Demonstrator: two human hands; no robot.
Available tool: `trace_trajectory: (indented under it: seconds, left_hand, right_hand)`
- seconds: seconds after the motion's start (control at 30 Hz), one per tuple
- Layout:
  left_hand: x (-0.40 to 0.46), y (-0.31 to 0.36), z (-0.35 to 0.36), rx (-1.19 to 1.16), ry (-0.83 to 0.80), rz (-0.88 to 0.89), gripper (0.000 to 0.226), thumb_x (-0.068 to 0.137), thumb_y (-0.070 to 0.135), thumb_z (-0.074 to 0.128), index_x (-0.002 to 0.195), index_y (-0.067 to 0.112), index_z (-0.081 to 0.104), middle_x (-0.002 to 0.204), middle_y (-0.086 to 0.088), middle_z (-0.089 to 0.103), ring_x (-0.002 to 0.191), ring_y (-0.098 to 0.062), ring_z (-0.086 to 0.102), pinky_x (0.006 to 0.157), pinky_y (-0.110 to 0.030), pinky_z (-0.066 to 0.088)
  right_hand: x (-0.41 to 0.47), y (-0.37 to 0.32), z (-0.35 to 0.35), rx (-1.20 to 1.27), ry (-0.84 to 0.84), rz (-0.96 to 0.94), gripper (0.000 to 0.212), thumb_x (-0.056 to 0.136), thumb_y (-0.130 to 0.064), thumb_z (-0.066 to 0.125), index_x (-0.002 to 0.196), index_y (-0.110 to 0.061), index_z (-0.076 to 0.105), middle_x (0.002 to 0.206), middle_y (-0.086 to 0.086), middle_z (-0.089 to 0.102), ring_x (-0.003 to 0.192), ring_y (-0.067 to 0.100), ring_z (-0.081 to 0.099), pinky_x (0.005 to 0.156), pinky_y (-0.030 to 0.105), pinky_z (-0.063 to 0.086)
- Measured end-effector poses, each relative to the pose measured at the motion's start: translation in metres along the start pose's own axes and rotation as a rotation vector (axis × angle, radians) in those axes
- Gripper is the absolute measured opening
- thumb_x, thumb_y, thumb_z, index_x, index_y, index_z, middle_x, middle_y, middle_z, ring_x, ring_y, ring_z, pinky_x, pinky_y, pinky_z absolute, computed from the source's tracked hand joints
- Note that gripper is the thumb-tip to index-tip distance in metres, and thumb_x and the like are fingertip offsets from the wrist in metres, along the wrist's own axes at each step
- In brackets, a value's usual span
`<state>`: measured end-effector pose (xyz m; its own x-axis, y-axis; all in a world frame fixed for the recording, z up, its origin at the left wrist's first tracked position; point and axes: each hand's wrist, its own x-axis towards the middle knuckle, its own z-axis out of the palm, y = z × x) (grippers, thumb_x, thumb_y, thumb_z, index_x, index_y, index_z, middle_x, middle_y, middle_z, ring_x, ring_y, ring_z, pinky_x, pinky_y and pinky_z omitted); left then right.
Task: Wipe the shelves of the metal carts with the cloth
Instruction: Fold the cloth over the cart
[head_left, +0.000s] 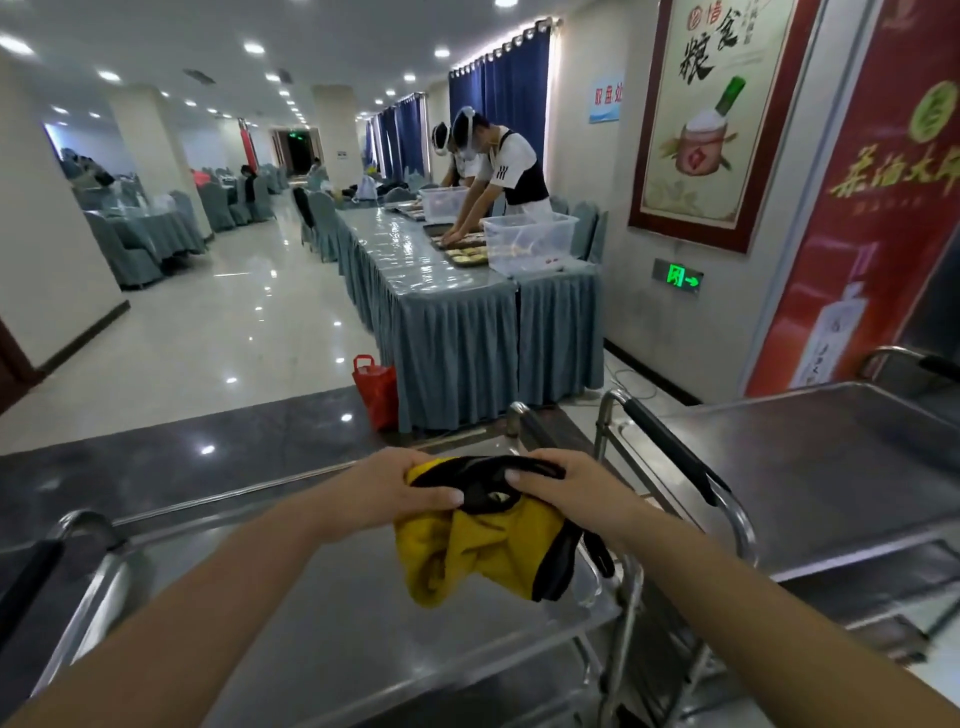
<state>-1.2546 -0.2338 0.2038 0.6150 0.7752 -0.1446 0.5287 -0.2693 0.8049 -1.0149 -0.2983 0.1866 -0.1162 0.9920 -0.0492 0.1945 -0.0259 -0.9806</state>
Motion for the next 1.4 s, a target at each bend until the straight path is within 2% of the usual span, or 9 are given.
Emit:
trace_trajectory:
  seconds: [0.17,0.37,0.47,0.67,0.83,1.0,1.13,1.3,1.4]
  left_hand:
    - [0.053,-0.019,-0.008,-0.17,-0.073,-0.073,0.017,0.08,0.032,0.076,0.095,0.029,0.071,0.095,0.0,0.074,0.088,-0.016,0.071,0.075,-0.03,0.058]
    - [0.124,-0.034,0.002,-0.242,-0.043,-0.225,0.027,0.083,0.041,0.07,0.105,0.025,0.068,0.103,-0.005,0.07,0.096,-0.025,0.066,0.088,-0.043,0.056]
    - [0.151,-0.039,0.011,-0.297,-0.063,-0.262,0.017,0.085,0.041,0.068,0.095,0.028,0.063,0.103,-0.006,0.064,0.094,-0.025,0.063,0.079,-0.04,0.057]
    - [0.194,-0.041,0.035,-0.128,-0.148,-0.232,0.025,0.083,0.052,0.066,0.095,0.03,0.063,0.096,0.0,0.065,0.093,-0.02,0.062,0.083,-0.035,0.054]
    - [0.222,-0.043,0.031,0.09,-0.255,-0.071,0.044,0.062,0.053,0.083,0.097,0.038,0.06,0.091,0.008,0.066,0.086,-0.01,0.064,0.065,-0.023,0.052]
    - [0.239,-0.066,0.012,-0.027,-0.135,-0.098,0.02,0.078,0.05,0.07,0.096,0.042,0.068,0.09,0.006,0.07,0.084,-0.01,0.067,0.081,-0.035,0.057]
    - [0.241,-0.075,0.001,0.036,0.126,-0.138,0.019,0.088,0.031,0.067,0.077,0.046,0.07,0.069,0.015,0.066,0.062,0.003,0.059,0.064,-0.019,0.047]
    - [0.237,-0.08,-0.009,-0.116,0.421,-0.153,0.011,0.086,0.01,0.069,0.091,0.018,0.073,0.076,-0.004,0.069,0.071,-0.007,0.06,0.064,-0.014,0.044]
    - [0.233,-0.077,-0.032,-0.137,0.515,-0.12,0.012,0.087,0.004,0.066,0.093,0.013,0.07,0.079,-0.001,0.068,0.067,0.004,0.062,0.061,-0.007,0.045]
  right_hand:
    - [0.03,0.034,-0.018,0.159,0.097,0.151,0.018,0.093,-0.029,0.061,0.105,-0.021,0.072,0.1,0.008,0.074,0.092,0.023,0.071,0.073,0.026,0.056]
    - [0.061,0.077,-0.02,0.146,0.217,0.324,0.022,0.097,-0.038,0.05,0.108,-0.029,0.067,0.106,0.006,0.069,0.098,0.024,0.066,0.08,0.035,0.056]
    - [0.068,0.095,-0.019,0.147,0.284,0.359,0.028,0.097,-0.043,0.049,0.116,-0.028,0.062,0.115,0.007,0.062,0.107,0.026,0.06,0.084,0.039,0.057]
    - [0.071,0.116,-0.039,0.201,0.276,0.339,0.032,0.083,-0.04,0.068,0.112,-0.028,0.064,0.104,-0.003,0.072,0.094,0.015,0.069,0.08,0.032,0.057]
    - [0.09,0.13,-0.082,0.079,0.263,0.304,0.014,0.082,-0.028,0.073,0.097,-0.026,0.072,0.095,0.001,0.073,0.088,0.017,0.07,0.075,0.028,0.056]
    - [0.13,0.125,-0.128,-0.027,0.048,0.334,0.015,0.087,-0.03,0.068,0.1,-0.023,0.071,0.097,0.004,0.073,0.089,0.018,0.07,0.076,0.026,0.057]
    - [0.174,0.112,-0.15,-0.276,-0.151,0.27,0.012,0.089,-0.024,0.064,0.096,-0.016,0.07,0.084,0.004,0.067,0.075,0.011,0.063,0.07,0.026,0.051]
    - [0.231,0.095,-0.145,-0.397,-0.099,0.12,0.016,0.08,-0.02,0.075,0.093,-0.012,0.069,0.09,0.009,0.067,0.085,0.019,0.063,0.077,0.034,0.053]
    - [0.26,0.077,-0.134,-0.419,-0.063,-0.001,0.013,0.08,-0.019,0.076,0.089,-0.017,0.067,0.084,-0.001,0.064,0.083,0.015,0.06,0.073,0.029,0.05]
